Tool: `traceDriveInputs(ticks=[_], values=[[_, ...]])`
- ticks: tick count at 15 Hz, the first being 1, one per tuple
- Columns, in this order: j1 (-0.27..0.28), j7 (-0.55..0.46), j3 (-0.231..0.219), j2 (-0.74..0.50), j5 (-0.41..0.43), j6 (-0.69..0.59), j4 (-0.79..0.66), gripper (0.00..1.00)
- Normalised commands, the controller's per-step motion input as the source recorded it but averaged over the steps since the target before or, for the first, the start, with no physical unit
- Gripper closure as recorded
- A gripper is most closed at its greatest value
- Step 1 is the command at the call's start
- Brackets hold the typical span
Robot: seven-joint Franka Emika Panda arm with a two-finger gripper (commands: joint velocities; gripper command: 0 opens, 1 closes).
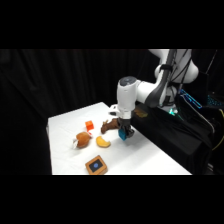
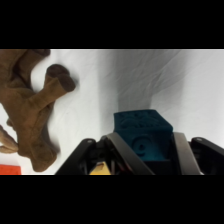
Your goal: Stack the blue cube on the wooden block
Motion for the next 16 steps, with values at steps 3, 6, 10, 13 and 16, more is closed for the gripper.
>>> traceDriveInputs(ticks=[3,6,10,13,16], values=[[-0.205,-0.08,0.215,-0.06,-0.013,-0.47,0.35,0.74],[-0.179,-0.12,0.157,0.10,0.013,-0.36,0.44,0.74],[-0.137,-0.13,0.117,0.19,0.029,-0.32,0.50,0.74],[-0.108,-0.14,0.107,0.26,0.073,-0.27,0.54,0.74],[-0.096,-0.15,0.097,0.31,0.111,-0.24,0.57,0.74]])
